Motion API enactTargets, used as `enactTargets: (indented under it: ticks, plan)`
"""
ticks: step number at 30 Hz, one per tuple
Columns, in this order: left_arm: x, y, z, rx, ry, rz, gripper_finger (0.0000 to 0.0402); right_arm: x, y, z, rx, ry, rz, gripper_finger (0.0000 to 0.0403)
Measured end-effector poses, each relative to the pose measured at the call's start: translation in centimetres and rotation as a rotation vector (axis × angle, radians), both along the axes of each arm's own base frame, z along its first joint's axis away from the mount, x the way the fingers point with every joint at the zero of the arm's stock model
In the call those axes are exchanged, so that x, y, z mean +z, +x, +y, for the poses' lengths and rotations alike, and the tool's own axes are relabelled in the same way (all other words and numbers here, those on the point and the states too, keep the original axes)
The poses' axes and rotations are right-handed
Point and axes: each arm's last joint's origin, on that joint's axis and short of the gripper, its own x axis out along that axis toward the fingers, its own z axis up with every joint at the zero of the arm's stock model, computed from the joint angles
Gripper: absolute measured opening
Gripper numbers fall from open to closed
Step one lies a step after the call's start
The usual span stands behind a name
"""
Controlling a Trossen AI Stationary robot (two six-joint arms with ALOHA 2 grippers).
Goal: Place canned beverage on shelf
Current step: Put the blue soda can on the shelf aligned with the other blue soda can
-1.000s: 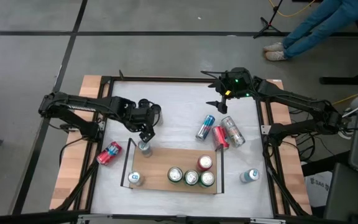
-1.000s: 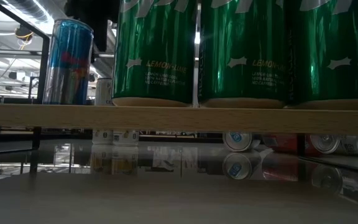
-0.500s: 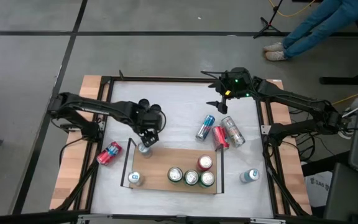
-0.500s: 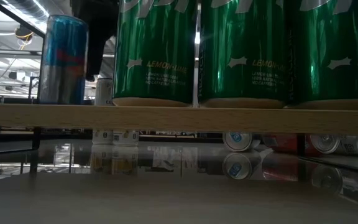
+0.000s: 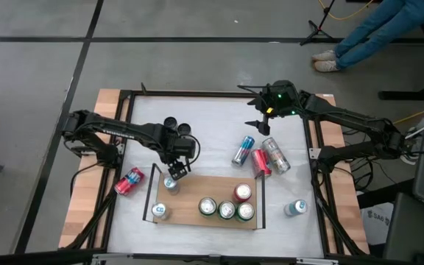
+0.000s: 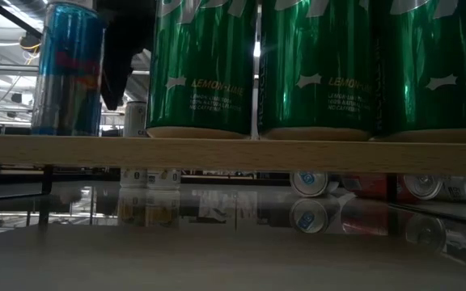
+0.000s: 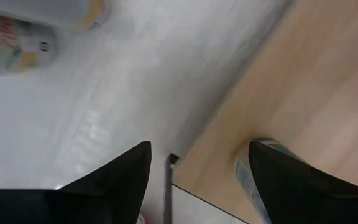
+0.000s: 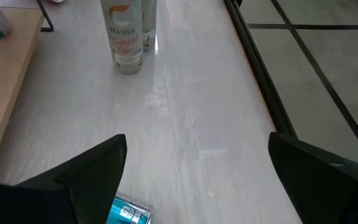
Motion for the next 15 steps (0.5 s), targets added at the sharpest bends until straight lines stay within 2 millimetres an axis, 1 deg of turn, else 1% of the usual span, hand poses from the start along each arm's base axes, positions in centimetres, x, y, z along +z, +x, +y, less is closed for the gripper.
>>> enactTargets:
  ticks: [10, 15]
  plan:
    - [0.0, 0.1, -1.8, -0.010, -0.014, -0.031, 0.0264, 0.0, 0.0, 0.0, 0.000, 0.000, 0.000, 0.0381]
    - [0.0, 0.2, -1.5, 0.002, -0.004, -0.031, 0.0264, 0.0, 0.0, 0.0, 0.000, 0.000, 0.000, 0.0381]
